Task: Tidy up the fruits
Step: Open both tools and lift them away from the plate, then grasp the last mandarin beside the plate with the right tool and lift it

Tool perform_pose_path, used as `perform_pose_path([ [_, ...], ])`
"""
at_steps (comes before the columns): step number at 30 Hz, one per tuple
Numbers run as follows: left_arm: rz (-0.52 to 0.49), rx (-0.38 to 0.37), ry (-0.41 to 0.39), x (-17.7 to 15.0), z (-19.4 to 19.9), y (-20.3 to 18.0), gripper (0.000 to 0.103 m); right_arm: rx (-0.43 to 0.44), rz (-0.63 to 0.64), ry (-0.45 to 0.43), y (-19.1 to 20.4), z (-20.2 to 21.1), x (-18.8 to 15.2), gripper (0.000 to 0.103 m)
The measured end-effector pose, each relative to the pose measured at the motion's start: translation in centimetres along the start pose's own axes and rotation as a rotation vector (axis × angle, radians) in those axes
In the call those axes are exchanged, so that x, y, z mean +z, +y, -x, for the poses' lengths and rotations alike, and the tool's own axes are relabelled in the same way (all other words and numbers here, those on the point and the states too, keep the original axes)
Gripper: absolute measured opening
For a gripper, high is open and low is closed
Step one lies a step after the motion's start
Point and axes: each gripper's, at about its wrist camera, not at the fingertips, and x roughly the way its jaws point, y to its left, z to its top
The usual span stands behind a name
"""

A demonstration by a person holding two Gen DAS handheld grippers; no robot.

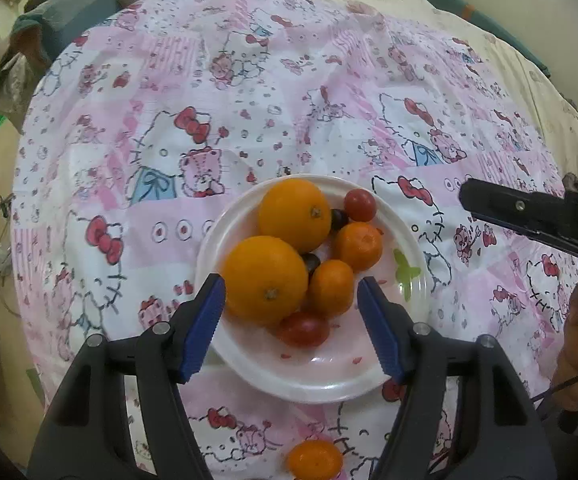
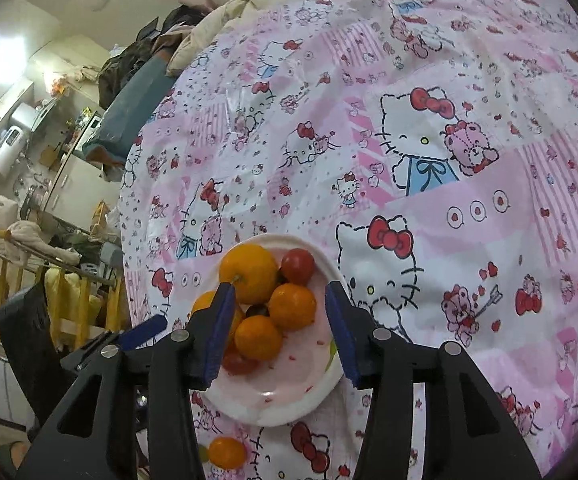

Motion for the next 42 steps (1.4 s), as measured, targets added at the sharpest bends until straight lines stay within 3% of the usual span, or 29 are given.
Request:
perform_pose_path([
  [8,0.011,-0.031,0.019,-1.9,1.8,1.1,0.065,0.003,-0.002,-0.013,0.6,1.8,-2.1,0.050],
  [15,0.045,-0.055,-0.010,-3.3,4.1,1.9,0.066,0.008,0.038,-0.030,2.1,3.0,-4.1,0.051],
  [18,0.056,-0.045,-0.017,-3.9,4.9,2.3,0.078,0.000,0.045,-0.028,2.5,3.2,-5.2,0.059],
  [20,0.064,-0.035,-0.032,-4.4,5.6,2.6,0.079,-0.002,0.053,-0.022,2.7,3.2,-5.9,0.059],
  [27,0.085,0.054,0.007,-6.8,6.5,4.0,0.079,0.007,0.050,0.033,3.4,2.6,-9.0,0.059],
  [32,0.162,0.050,0.079,-8.7,6.3,5.6,0.079,-0.004,0.059,0.105,4.0,0.7,-10.9,0.062],
  [34,0.175,0.059,0.081,-9.1,6.5,5.9,0.079,-0.011,0.055,0.136,4.1,-0.3,-11.5,0.067],
  [35,0.185,0.056,0.081,-9.2,6.6,6.1,0.079,-0.018,0.053,0.152,4.2,-1.0,-11.8,0.075],
  [42,0.249,0.052,0.083,-9.1,6.4,7.3,0.079,-0.063,0.081,0.257,4.8,-5.3,-13.3,0.076],
])
